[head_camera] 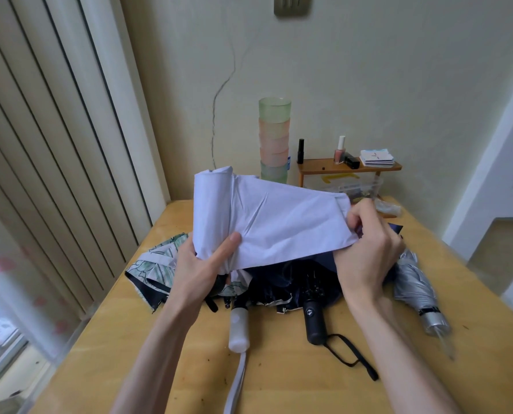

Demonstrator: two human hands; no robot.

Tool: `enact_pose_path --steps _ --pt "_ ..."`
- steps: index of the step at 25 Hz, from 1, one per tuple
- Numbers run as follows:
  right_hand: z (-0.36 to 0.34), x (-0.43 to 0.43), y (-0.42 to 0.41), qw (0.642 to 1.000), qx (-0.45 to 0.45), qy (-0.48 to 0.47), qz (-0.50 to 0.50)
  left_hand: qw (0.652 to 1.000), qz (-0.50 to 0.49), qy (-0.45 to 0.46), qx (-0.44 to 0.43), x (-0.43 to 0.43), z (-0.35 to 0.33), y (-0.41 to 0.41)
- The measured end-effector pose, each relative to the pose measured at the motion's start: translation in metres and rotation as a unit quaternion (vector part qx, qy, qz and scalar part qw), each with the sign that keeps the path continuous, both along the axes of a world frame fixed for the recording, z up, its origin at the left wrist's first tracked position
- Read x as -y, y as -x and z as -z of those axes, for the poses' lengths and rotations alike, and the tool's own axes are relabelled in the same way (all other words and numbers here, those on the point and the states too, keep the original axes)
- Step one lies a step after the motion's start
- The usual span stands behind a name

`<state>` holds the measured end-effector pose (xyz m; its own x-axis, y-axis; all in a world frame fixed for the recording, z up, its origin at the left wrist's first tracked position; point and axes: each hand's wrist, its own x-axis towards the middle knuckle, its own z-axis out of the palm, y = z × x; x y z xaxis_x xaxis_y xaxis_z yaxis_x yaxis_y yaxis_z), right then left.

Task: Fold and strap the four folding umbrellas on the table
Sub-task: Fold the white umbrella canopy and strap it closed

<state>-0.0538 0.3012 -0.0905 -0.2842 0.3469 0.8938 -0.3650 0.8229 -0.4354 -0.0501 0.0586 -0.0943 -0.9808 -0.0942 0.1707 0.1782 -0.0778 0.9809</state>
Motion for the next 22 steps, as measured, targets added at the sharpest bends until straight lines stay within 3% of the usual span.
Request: enact_pose_path --steps 4,10,15,20,22 --pt "-0.002 0.000 0.004 0.988 0.069 0.013 -0.136 1.000 -0.013 -0.011 0.015 0.000 0.002 0.002" --pt "-0.001 0.005 0.000 0.992 -0.006 0.120 -0.039 0.999 -0.029 -0.010 -0.014 0.000 0.003 0.004" --pt "-0.006 -0.015 0.006 0.966 0.109 0.134 -0.194 0.999 -0.039 -0.016 -0.011 0.003 0.001 0.003" --pt "-0.004 -0.005 0.004 0.993 0.091 0.059 -0.038 0.996 -0.085 -0.039 -0.005 -0.002 0.003 0.006" --pt "-0.004 -0.007 0.009 0.981 0.162 0.053 -0.093 0.995 -0.088 -0.045 -0.003 -0.003 0.003 0.006"
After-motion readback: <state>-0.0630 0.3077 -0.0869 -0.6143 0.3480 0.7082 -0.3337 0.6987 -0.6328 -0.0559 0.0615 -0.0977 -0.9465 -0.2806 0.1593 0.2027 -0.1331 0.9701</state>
